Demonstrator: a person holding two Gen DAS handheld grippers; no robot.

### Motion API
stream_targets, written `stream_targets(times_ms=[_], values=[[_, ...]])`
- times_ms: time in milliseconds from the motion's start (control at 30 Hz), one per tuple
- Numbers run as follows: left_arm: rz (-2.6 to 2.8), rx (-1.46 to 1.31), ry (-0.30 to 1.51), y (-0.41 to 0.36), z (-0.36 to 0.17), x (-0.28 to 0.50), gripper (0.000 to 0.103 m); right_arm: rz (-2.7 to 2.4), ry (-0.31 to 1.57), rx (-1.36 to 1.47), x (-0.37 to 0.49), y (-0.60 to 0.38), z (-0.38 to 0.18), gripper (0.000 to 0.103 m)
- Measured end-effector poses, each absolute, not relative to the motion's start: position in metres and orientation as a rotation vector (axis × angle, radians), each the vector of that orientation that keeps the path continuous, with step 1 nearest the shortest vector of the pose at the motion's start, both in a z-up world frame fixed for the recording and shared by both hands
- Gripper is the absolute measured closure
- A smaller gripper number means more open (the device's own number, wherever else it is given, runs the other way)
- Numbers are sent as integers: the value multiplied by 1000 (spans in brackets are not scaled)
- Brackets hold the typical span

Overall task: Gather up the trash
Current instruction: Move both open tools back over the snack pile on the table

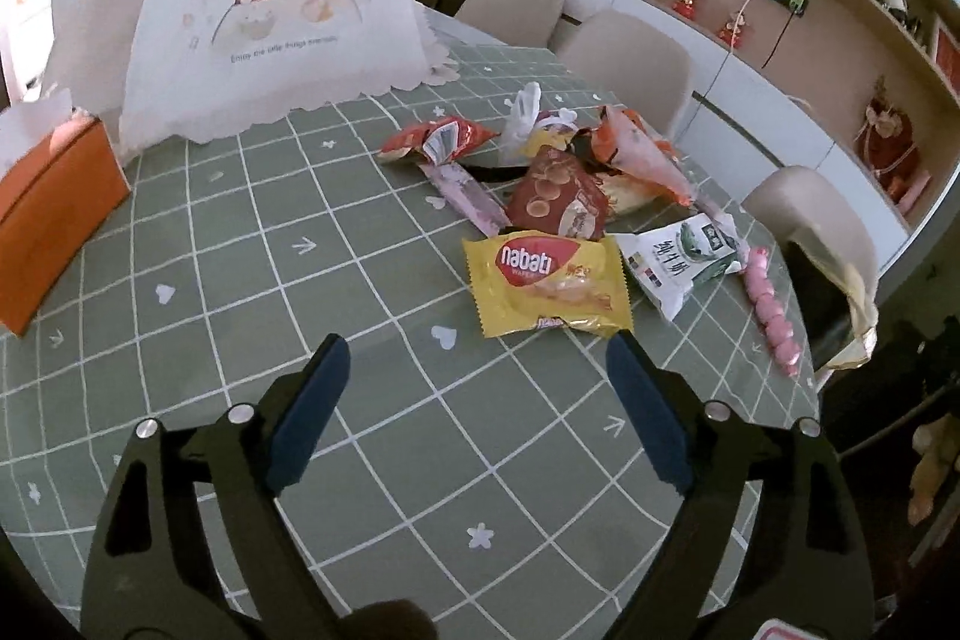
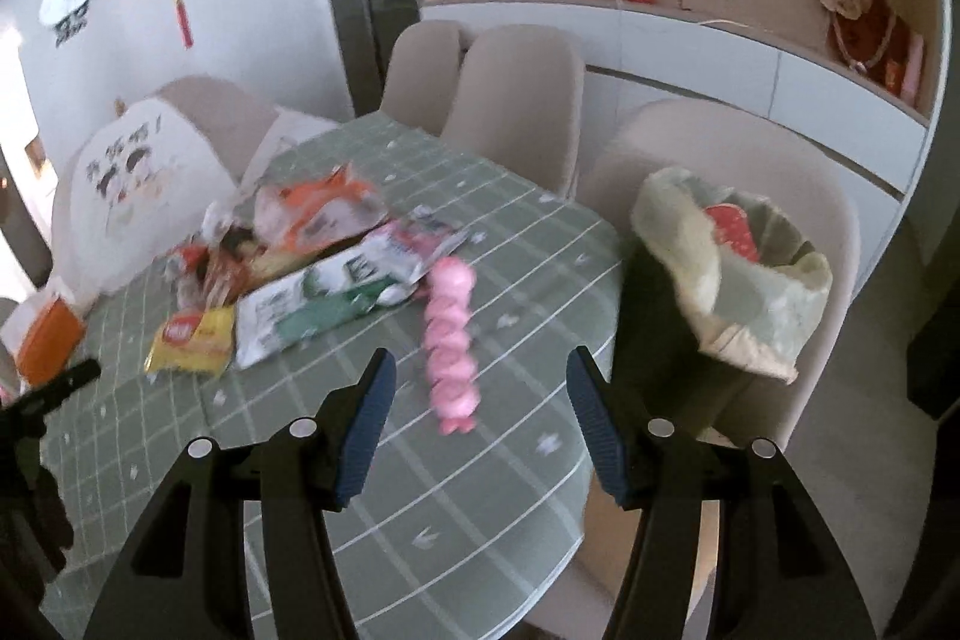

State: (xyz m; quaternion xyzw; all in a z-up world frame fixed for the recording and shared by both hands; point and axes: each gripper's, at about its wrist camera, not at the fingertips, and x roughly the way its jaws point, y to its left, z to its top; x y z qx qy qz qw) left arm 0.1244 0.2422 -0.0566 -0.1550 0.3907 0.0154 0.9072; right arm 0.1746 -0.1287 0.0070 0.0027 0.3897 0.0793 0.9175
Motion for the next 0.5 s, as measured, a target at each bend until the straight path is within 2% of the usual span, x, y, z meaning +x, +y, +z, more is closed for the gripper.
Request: stream_targets(times_ms=[300, 500], values=[[-138, -317, 826, 185, -53, 178, 26, 194, 813, -102, 162, -140, 4, 47], [-326, -157, 854, 110, -42, 234, 26, 231, 816, 8, 179, -183, -5, 47]])
